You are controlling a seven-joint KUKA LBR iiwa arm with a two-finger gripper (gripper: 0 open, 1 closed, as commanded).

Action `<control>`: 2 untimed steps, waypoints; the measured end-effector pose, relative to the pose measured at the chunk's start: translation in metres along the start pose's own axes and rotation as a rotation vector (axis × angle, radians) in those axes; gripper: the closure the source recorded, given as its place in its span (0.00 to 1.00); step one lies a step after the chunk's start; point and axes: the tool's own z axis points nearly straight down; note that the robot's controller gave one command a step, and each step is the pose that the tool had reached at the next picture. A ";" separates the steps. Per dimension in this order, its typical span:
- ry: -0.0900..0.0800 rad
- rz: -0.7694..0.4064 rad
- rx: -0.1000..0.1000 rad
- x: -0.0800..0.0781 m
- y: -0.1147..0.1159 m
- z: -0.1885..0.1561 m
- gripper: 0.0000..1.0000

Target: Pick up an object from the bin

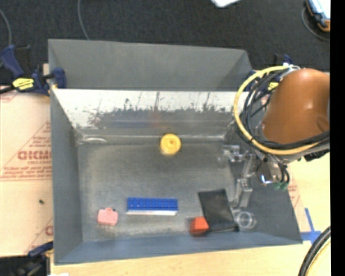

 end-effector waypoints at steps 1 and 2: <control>-0.009 -0.003 0.001 -0.002 0.000 -0.005 0.00; -0.007 -0.285 0.002 -0.002 0.002 0.044 0.00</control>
Offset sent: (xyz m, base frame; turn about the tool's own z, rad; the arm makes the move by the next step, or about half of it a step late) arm -0.0003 0.0021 -0.0569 -0.3499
